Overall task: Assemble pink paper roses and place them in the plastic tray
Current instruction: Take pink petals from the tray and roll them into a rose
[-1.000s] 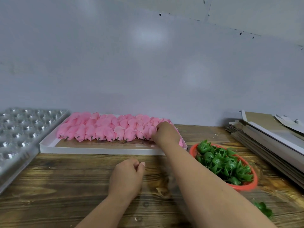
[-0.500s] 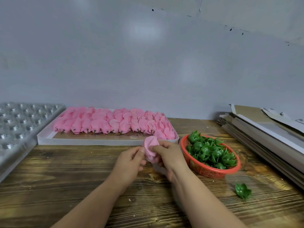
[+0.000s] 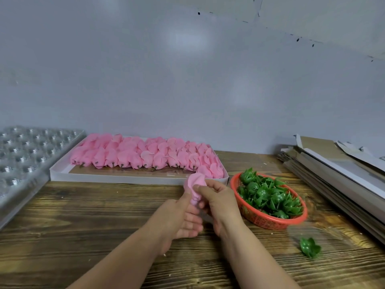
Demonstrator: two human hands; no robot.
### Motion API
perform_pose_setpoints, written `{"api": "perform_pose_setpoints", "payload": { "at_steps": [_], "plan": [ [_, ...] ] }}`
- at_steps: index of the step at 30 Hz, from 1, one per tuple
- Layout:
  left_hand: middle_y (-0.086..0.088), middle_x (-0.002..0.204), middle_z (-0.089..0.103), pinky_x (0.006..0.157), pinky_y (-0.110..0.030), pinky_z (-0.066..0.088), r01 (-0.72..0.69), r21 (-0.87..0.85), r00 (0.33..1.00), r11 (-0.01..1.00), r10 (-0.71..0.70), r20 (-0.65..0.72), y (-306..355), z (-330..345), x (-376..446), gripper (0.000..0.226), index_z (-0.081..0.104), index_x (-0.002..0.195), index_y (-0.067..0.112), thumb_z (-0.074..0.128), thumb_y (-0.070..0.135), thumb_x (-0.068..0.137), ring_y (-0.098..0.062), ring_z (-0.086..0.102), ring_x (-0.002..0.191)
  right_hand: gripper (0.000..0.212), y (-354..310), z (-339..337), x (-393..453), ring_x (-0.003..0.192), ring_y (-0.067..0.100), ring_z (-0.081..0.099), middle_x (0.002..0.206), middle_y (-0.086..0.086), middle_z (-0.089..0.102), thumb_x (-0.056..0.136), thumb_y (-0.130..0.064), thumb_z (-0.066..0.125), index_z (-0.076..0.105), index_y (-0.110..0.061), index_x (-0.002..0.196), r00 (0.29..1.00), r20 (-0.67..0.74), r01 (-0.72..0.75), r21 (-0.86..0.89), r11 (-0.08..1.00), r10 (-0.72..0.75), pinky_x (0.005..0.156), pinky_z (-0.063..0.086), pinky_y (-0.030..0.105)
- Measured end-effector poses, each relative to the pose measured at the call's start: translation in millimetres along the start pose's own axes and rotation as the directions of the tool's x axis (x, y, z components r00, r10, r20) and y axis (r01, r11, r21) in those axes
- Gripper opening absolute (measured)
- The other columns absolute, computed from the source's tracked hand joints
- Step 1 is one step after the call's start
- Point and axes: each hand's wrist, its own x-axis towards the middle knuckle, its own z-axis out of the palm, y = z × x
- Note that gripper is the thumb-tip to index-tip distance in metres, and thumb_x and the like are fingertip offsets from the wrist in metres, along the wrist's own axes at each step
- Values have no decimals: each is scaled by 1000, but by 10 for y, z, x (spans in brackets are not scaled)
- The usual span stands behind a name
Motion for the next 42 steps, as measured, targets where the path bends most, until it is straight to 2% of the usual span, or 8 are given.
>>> {"api": "perform_pose_setpoints", "payload": {
  "at_steps": [6,10,19,25,30,32,37,42],
  "plan": [
    [-15,98,74,75,-33,58,128,-313,977,941,-65,205,-27,-18,23,65,63,108,4,61,55,68,-23,72,89,9,19,35,-42,42,7,45,53,1,55,77,-6,69,63,-1,81,995,49,95,-121,988,-90,43,37,18],
    [-20,120,66,88,-38,55,156,-434,958,887,-29,285,-17,-40,27,66,60,123,4,62,47,72,-28,64,112,11,32,43,-66,50,4,54,52,-6,58,77,-7,71,63,-7,70,980,71,199,-198,960,-188,47,43,17],
    [-21,97,73,58,-30,59,39,-642,994,766,39,106,2,-109,108,22,60,110,-1,48,14,98,-23,74,81,23,49,86,-102,65,17,53,80,2,61,70,-12,73,61,-23,85,956,175,290,-465,836,-234,60,43,26],
    [-13,102,74,87,-45,54,55,-709,989,703,62,138,0,-209,177,26,73,99,11,56,29,89,-29,70,99,20,1,7,-85,65,9,55,70,0,61,72,-3,74,60,-13,81,952,164,304,-419,855,-258,61,48,22],
    [-18,95,74,66,-41,60,118,-711,980,694,33,195,8,-192,148,37,65,111,11,54,36,86,-27,74,79,26,79,88,-140,66,3,58,71,-6,64,73,-8,73,60,-30,77,893,204,444,-535,719,-401,64,51,22],
    [-16,89,74,57,-38,60,150,-721,975,676,18,220,20,-184,119,41,61,120,11,53,35,88,-25,73,72,19,108,102,-154,72,8,60,78,-4,66,73,-12,72,66,-25,85,848,238,513,-591,623,-472,68,51,28],
    [-10,101,72,62,-34,60,168,-700,973,694,-1,233,9,-189,108,47,52,137,14,46,36,97,-23,69,90,15,167,155,-154,79,13,55,85,-8,59,76,-24,68,64,-18,90,771,340,588,-704,398,-538,70,44,29],
    [-11,101,74,59,-32,59,160,-678,966,717,26,256,16,-140,86,52,59,127,12,44,48,93,-21,73,84,16,149,152,-146,75,14,56,81,-5,63,73,-21,67,66,-17,89,777,253,554,-710,434,-576,69,46,30]
  ]
}}
